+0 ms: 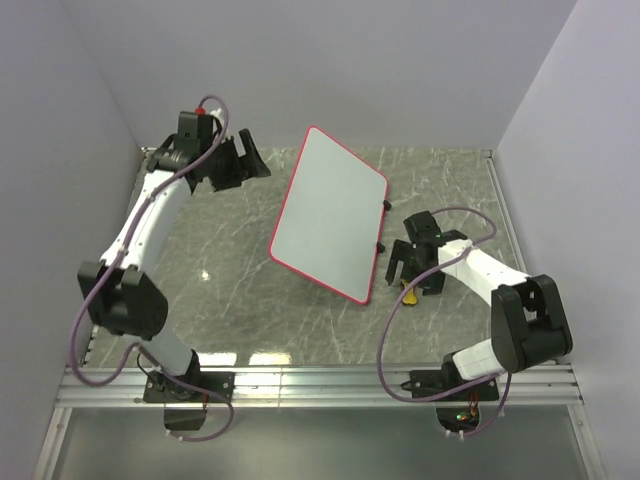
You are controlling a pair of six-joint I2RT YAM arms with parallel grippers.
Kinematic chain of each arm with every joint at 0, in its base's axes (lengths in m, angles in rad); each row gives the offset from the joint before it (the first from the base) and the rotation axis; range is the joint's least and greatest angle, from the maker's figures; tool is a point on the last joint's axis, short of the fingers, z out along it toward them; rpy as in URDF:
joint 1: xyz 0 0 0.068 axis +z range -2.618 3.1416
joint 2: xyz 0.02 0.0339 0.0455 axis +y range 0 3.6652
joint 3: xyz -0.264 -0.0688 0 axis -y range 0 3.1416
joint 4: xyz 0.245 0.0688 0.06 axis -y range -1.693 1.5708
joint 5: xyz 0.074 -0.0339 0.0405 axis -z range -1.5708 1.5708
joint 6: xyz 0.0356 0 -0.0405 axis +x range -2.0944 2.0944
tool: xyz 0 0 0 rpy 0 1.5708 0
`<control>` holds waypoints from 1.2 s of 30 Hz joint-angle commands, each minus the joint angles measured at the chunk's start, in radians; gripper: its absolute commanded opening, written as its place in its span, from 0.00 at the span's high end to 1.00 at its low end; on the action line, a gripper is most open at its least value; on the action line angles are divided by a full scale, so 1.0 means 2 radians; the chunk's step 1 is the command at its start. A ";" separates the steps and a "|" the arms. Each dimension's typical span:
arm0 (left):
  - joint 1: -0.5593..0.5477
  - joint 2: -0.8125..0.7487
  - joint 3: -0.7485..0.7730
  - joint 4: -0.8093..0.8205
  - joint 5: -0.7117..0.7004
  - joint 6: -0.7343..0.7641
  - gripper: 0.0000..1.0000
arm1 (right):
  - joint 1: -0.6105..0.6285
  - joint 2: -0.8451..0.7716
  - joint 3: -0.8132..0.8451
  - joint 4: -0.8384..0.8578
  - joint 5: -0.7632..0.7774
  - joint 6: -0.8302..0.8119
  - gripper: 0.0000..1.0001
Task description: Erase the whiteboard
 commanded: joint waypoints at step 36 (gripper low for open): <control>-0.019 -0.296 -0.187 -0.030 -0.203 -0.018 0.00 | -0.001 -0.611 0.019 -0.075 -0.116 0.032 0.00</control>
